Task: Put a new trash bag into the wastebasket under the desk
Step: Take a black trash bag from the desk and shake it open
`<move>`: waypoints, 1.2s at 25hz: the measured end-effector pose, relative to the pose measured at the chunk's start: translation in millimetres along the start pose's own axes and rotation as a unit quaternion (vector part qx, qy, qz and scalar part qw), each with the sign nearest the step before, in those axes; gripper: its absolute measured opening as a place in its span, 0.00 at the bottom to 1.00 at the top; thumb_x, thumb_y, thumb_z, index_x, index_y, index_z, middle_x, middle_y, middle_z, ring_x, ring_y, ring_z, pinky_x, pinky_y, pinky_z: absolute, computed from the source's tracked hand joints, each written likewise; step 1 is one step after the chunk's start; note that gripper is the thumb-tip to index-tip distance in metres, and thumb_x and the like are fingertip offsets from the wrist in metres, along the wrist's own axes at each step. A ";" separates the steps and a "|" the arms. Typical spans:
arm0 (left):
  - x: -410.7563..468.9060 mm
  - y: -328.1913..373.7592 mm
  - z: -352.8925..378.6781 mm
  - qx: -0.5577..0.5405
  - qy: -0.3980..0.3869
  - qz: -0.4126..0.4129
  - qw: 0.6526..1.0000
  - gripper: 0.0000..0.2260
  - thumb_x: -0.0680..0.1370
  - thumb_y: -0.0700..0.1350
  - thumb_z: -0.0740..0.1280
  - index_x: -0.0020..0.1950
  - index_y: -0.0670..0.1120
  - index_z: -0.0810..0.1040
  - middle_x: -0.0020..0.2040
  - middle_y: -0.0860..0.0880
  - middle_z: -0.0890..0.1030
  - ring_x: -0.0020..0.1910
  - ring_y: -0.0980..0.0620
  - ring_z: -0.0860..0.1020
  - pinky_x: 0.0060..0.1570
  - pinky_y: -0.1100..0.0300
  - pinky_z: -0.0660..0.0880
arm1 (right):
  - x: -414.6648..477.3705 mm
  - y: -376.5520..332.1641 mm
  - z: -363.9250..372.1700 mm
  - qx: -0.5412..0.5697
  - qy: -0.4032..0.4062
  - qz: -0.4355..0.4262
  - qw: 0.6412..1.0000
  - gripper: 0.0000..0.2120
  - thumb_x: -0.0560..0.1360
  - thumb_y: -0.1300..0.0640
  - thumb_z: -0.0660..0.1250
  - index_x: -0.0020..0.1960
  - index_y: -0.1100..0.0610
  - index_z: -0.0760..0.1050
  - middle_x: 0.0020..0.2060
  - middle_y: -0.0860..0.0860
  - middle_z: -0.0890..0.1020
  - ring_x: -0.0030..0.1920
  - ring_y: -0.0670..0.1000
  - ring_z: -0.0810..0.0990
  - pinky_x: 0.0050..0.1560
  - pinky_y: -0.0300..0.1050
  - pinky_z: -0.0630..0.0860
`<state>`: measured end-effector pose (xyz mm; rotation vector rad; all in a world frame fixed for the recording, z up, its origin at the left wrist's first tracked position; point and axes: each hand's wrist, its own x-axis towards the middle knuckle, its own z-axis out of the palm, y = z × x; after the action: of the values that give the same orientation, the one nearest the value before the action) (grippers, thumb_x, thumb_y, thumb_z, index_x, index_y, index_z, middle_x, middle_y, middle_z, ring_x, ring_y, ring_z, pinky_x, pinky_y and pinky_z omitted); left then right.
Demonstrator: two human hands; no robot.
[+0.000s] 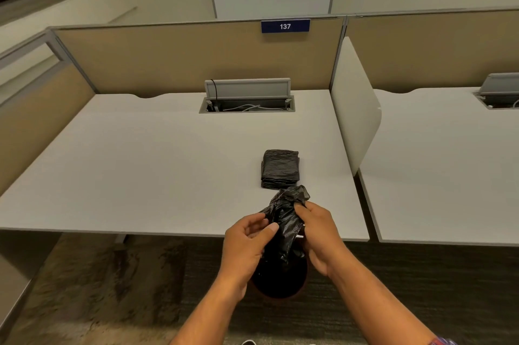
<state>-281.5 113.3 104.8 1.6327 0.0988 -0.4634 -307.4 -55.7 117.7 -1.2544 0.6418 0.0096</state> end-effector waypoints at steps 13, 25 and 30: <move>31.5 -39.4 -72.1 0.130 0.128 -0.061 0.981 0.20 0.82 0.45 0.75 0.73 0.46 0.79 0.68 0.44 0.83 0.66 0.43 0.81 0.64 0.50 0.79 | 8.2 -13.7 -25.0 -0.044 0.070 -0.061 0.995 0.13 0.80 0.53 0.71 0.50 0.64 0.83 0.48 0.63 0.88 0.54 0.67 0.86 0.58 0.67 0.82; -3.1 12.0 -0.5 0.114 -0.056 0.021 0.992 0.11 0.74 0.58 0.80 0.52 0.57 0.87 0.49 0.56 0.90 0.50 0.58 0.88 0.49 0.61 0.83 | -12.1 -4.3 10.5 -0.080 -0.005 -0.059 0.995 0.14 0.73 0.50 0.79 0.51 0.59 0.84 0.45 0.57 0.90 0.50 0.62 0.89 0.55 0.62 0.86; 8.4 11.8 -28.8 0.014 0.017 -0.036 0.999 0.06 0.81 0.42 0.75 0.45 0.50 0.89 0.46 0.47 0.91 0.50 0.48 0.90 0.46 0.56 0.87 | -9.7 -11.1 -9.2 -0.064 0.035 -0.055 0.996 0.22 0.71 0.43 0.80 0.51 0.62 0.83 0.45 0.58 0.90 0.49 0.58 0.89 0.56 0.61 0.85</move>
<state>-263.1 138.0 114.2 1.6697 0.1774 -0.4930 -315.7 -64.3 130.3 -1.4168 0.6399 -0.0857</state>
